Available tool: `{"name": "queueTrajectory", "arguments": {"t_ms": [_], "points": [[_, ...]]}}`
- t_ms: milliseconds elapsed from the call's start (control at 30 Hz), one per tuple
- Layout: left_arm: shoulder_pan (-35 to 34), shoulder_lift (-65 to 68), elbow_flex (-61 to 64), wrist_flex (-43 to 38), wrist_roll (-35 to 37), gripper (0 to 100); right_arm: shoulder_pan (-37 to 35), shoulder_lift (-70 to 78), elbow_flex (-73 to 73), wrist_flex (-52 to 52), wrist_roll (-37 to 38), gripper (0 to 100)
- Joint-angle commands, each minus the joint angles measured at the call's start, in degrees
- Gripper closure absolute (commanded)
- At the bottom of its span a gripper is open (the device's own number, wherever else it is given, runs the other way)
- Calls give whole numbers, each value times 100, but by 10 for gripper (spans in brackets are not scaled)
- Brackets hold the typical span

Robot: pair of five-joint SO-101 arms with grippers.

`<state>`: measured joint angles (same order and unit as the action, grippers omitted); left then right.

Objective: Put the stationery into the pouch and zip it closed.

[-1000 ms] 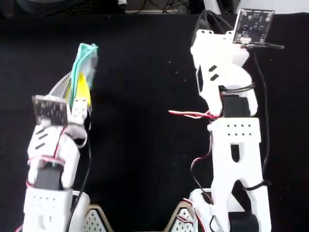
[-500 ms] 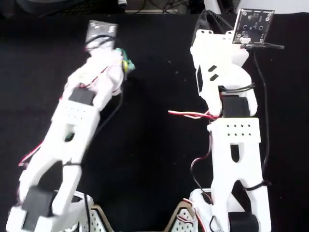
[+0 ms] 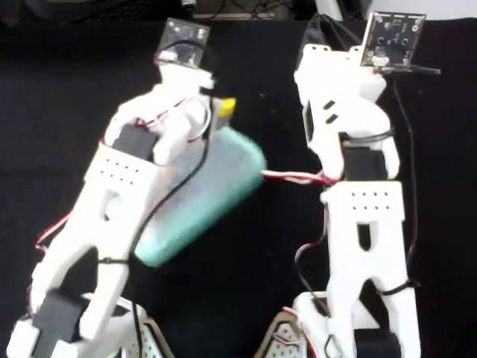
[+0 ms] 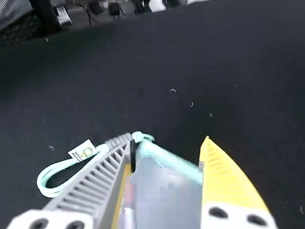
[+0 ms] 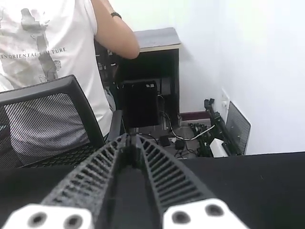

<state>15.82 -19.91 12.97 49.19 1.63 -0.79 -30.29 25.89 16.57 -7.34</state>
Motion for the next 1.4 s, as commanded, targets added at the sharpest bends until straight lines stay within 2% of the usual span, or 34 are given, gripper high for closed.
{"name": "queueTrajectory", "arguments": {"t_ms": [0, 100, 200, 367, 467, 567, 633, 767, 933, 1300, 1367], "points": [[-84, -774, -365, 193, 44, 759, 70, -13, -215, -132, -53, 986], [-92, -1451, -251, 589, 35, 759, 70, -13, -215, -132, -53, 986], [-497, -2171, 207, 1125, 35, 775, 70, -13, -215, -132, -53, 986], [-2018, -3323, 1754, 1327, 35, 977, 62, -13, -215, -123, -53, 986], [-2932, -4035, 2905, 1204, 35, 945, 44, -13, -215, -105, -53, 986], [-3433, -4888, 4048, 1046, 35, 951, 35, -13, -189, -105, -53, 986], [-3565, -5512, 4760, 958, -26, 948, 35, -13, -171, -105, -53, 986], [-3556, -6822, 5956, 844, -809, 948, 53, -13, -163, -97, -53, 986], [-3556, -8466, 7187, 844, -1389, 951, 44, -13, -163, -97, -53, 986], [-3556, -8343, 8470, 905, -1433, 952, 26, -13, -198, -97, -53, 986], [-3600, -8404, 8426, 1248, -1424, 950, 26, -13, -198, -114, -53, 986]]}}
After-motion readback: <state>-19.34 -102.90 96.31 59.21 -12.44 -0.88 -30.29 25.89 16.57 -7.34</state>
